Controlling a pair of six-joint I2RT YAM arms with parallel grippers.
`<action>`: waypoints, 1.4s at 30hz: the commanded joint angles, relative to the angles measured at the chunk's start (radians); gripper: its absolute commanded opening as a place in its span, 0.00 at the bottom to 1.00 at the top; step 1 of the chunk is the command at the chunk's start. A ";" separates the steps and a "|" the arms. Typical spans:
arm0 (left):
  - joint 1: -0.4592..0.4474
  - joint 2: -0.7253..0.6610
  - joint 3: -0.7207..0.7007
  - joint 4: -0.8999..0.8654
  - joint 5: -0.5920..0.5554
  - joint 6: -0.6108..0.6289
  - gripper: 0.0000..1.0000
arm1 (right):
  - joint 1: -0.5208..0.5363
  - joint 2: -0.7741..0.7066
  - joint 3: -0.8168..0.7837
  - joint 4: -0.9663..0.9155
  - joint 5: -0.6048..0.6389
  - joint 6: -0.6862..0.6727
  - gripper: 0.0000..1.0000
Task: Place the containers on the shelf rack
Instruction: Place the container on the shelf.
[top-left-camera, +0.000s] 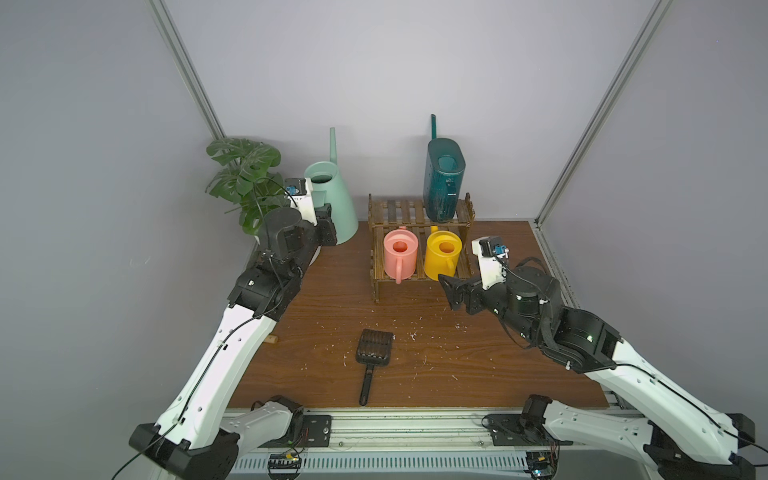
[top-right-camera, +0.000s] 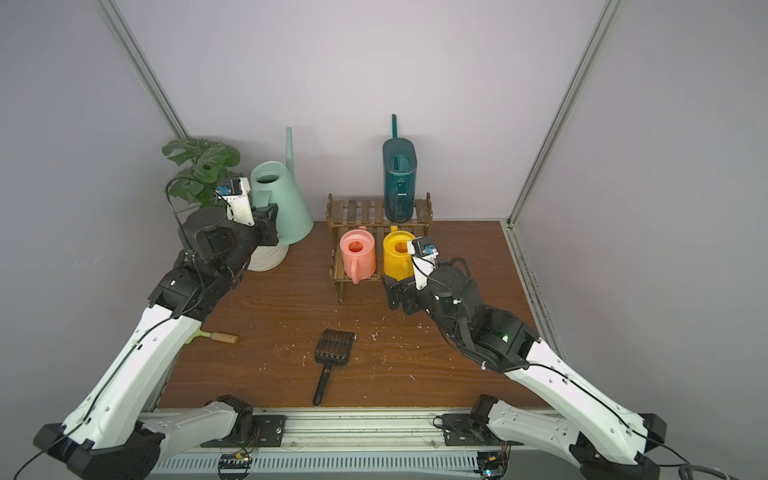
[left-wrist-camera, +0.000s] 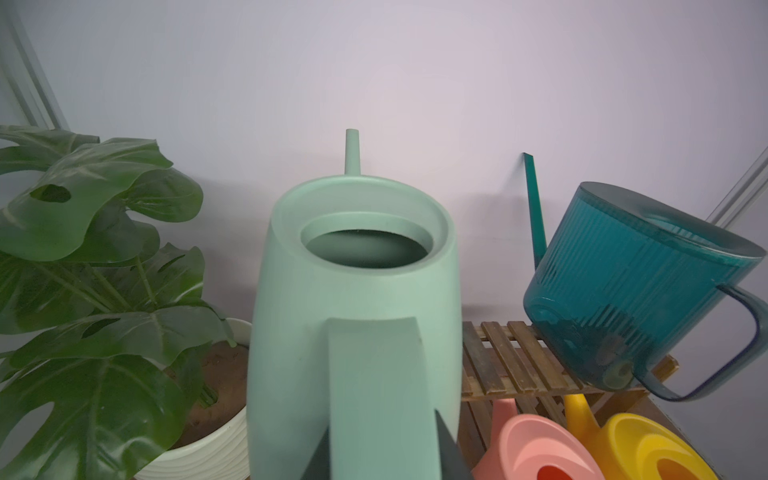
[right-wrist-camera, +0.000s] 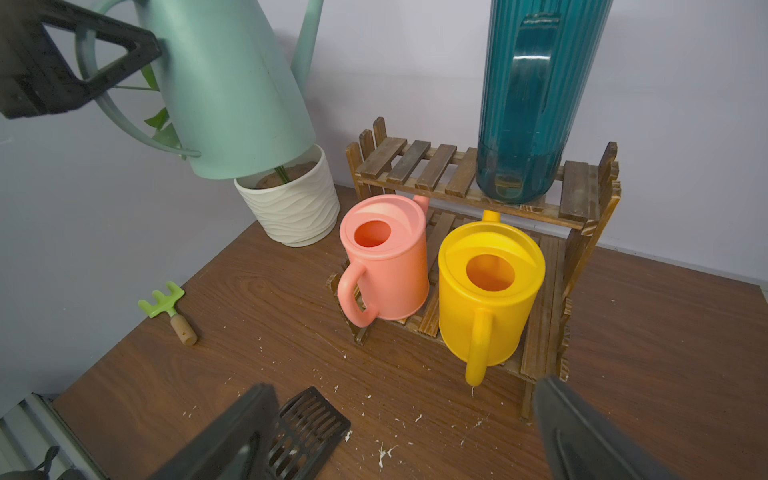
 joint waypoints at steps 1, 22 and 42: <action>-0.050 0.003 0.080 0.046 -0.023 -0.015 0.04 | 0.000 -0.001 -0.012 0.017 -0.003 0.009 0.99; -0.359 0.333 0.351 0.057 -0.320 0.028 0.04 | 0.002 0.000 -0.110 0.191 0.094 -0.074 0.99; -0.361 0.456 0.411 0.121 -0.316 0.023 0.04 | 0.001 -0.093 -0.234 0.322 0.188 -0.145 0.99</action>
